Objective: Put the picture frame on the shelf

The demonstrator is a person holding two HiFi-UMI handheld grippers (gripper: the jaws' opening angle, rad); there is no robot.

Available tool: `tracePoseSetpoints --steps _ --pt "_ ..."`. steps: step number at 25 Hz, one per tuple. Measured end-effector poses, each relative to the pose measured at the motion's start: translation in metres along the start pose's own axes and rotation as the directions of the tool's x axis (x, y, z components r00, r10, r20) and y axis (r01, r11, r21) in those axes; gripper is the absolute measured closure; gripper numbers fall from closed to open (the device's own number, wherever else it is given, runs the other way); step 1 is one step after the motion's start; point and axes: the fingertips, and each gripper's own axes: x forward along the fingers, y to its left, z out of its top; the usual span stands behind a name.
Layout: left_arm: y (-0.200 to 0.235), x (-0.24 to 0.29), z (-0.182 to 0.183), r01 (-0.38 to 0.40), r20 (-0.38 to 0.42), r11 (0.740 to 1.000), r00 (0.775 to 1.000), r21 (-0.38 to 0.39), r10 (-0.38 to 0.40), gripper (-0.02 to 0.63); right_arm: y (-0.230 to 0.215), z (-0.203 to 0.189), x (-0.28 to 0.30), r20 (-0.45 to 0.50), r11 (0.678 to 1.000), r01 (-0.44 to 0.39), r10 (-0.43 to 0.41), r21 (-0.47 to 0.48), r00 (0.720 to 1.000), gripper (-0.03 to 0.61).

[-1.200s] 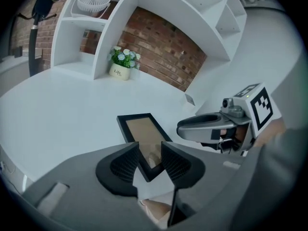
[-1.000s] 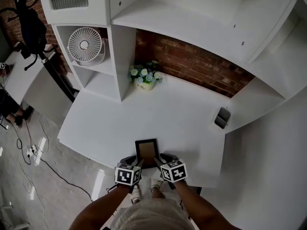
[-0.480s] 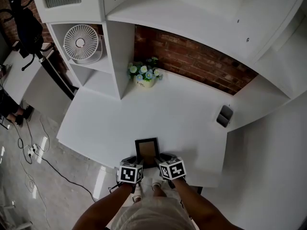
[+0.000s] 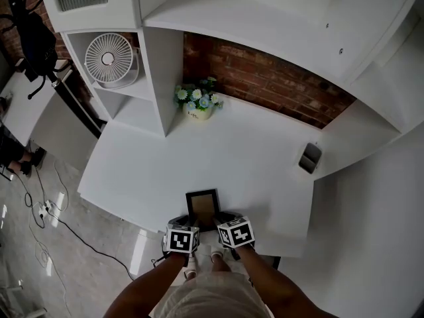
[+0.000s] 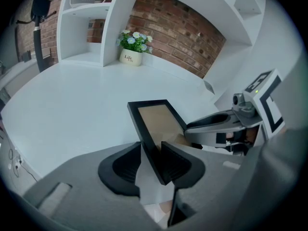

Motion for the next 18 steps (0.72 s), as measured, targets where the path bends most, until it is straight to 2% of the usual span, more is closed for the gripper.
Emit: tracePoseSetpoints --steps 5,11,18 --pt "0.001 0.0 -0.002 -0.015 0.0 0.999 1.0 -0.044 0.015 0.5 0.0 0.0 -0.001 0.001 0.999 0.035 -0.035 0.03 0.999 0.476" --pt "0.001 -0.002 -0.002 -0.011 -0.005 0.998 1.0 -0.066 0.011 0.509 0.001 -0.002 -0.003 0.01 0.998 0.029 -0.03 0.061 1.0 0.486" --pt "0.0 -0.014 0.013 -0.02 0.049 0.998 0.999 -0.057 0.023 0.512 0.006 0.02 -0.019 0.085 0.997 0.078 -0.076 -0.016 0.993 0.489"
